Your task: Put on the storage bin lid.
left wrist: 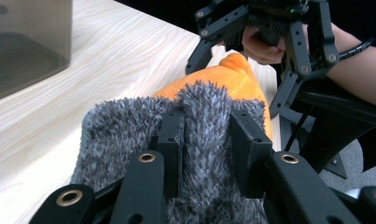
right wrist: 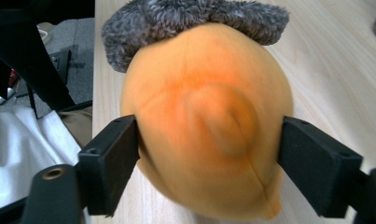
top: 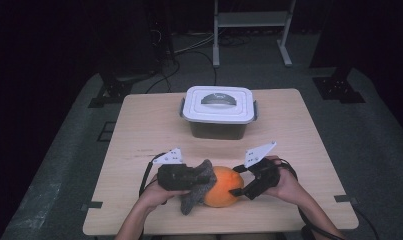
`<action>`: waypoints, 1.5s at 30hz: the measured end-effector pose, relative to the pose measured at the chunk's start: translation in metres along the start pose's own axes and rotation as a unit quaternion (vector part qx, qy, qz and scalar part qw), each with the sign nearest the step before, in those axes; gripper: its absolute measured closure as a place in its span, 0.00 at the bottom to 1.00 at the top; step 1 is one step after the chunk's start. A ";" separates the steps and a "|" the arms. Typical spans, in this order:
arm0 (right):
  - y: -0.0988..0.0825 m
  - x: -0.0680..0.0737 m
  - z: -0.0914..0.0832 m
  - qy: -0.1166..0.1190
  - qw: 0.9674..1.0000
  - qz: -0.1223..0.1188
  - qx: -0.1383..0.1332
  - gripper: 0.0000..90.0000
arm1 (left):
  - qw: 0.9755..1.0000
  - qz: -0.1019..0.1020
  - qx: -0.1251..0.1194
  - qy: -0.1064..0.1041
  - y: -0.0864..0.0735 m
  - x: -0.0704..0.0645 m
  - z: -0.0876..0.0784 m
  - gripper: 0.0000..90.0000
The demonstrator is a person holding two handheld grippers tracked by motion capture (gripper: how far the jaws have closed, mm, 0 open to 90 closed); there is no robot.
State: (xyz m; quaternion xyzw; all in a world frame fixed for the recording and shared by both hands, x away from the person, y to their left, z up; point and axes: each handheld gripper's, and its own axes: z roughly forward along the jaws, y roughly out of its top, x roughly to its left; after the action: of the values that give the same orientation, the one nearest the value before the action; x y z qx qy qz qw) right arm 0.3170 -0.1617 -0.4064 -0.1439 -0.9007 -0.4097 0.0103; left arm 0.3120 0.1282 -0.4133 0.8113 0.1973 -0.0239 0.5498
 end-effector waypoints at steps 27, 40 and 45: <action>0.005 0.004 -0.010 -0.010 0.998 -0.016 0.058 0.18 | 1.000 -0.001 0.004 -0.016 -0.001 -0.003 0.009 0.75; 0.011 0.004 0.007 -0.009 0.999 -0.036 -0.019 0.52 | 0.999 -0.008 -0.036 0.007 0.007 0.005 -0.015 0.75; 0.027 0.001 0.024 0.025 0.998 -0.054 -0.033 0.49 | 0.999 -0.007 -0.044 0.018 0.008 0.009 -0.031 0.75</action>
State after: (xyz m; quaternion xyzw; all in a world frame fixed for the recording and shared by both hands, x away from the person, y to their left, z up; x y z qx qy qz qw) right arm 0.3256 -0.1273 -0.4026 -0.0852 -0.8927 -0.4425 0.0059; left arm 0.3176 0.1560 -0.3966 0.7854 0.2138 -0.0041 0.5809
